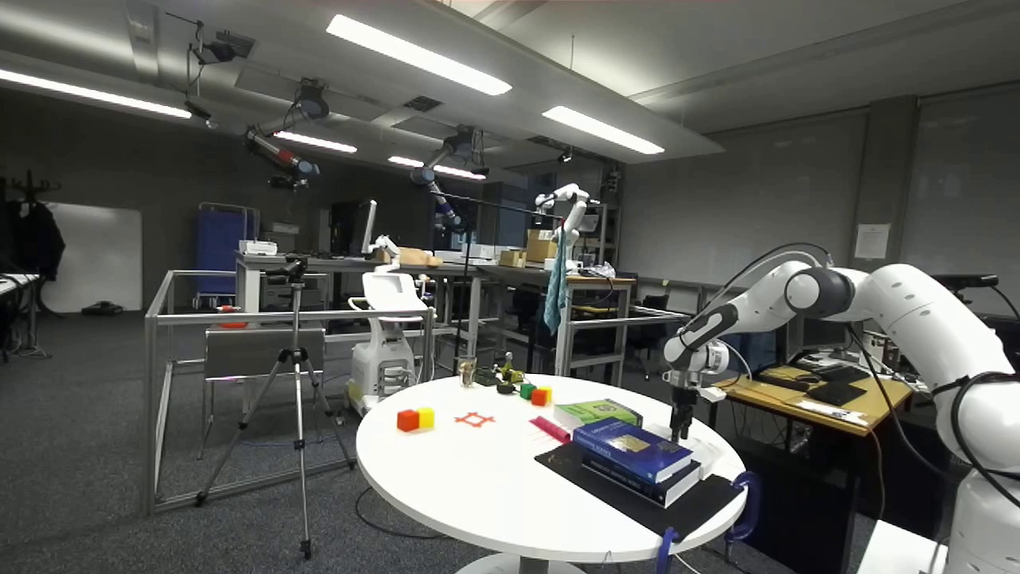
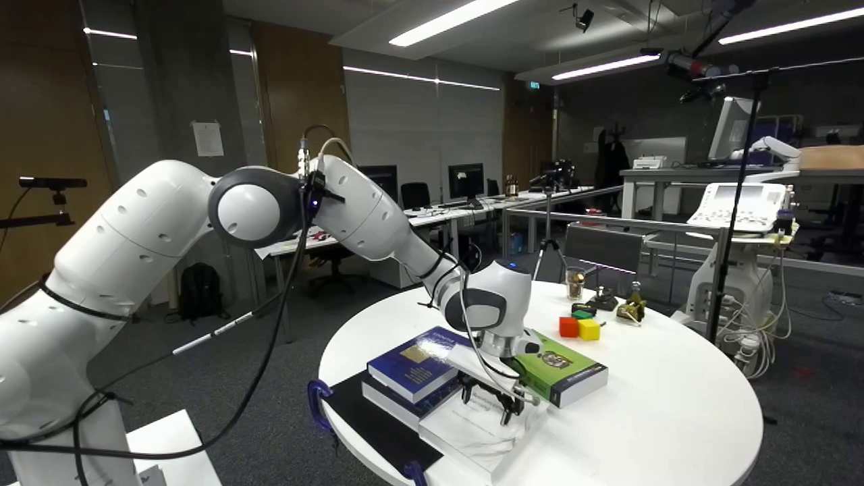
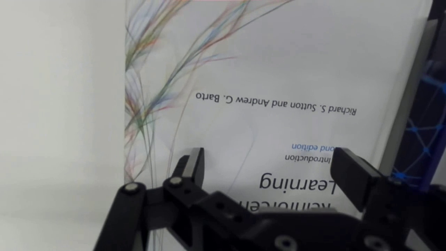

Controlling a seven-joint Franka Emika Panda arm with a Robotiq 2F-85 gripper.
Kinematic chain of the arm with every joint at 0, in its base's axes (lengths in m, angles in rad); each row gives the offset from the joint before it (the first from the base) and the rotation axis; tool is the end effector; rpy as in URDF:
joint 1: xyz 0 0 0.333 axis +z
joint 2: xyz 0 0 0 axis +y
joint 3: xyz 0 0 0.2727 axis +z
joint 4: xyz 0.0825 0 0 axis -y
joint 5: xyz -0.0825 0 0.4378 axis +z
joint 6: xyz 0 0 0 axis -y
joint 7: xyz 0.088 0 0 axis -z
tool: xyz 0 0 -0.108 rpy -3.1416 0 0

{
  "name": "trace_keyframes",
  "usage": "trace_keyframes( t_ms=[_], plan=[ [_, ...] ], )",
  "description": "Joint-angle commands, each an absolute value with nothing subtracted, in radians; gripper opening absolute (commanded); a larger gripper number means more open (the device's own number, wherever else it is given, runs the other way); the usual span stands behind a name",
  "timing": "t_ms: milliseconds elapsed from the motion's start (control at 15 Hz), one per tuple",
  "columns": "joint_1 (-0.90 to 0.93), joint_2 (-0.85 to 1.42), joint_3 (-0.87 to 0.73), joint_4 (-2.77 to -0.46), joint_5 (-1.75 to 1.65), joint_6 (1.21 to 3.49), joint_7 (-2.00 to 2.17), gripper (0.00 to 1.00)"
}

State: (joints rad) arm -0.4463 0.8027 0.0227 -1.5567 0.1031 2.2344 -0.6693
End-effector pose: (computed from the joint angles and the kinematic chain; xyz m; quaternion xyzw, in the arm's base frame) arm 0.6341 -0.2834 0.0929 -0.9933 -0.0852 0.0290 0.0725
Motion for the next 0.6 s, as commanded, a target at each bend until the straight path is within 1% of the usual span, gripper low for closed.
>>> trace_keyframes(
  t_ms=[0, 533],
  plan=[
    [-0.46, 0.837, 0.013, -1.503, 0.123, 2.184, -0.679, 1.0],
    [-0.49, 0.868, -0.03, -1.459, 0.118, 2.189, -0.658, 1.0]
  ],
)
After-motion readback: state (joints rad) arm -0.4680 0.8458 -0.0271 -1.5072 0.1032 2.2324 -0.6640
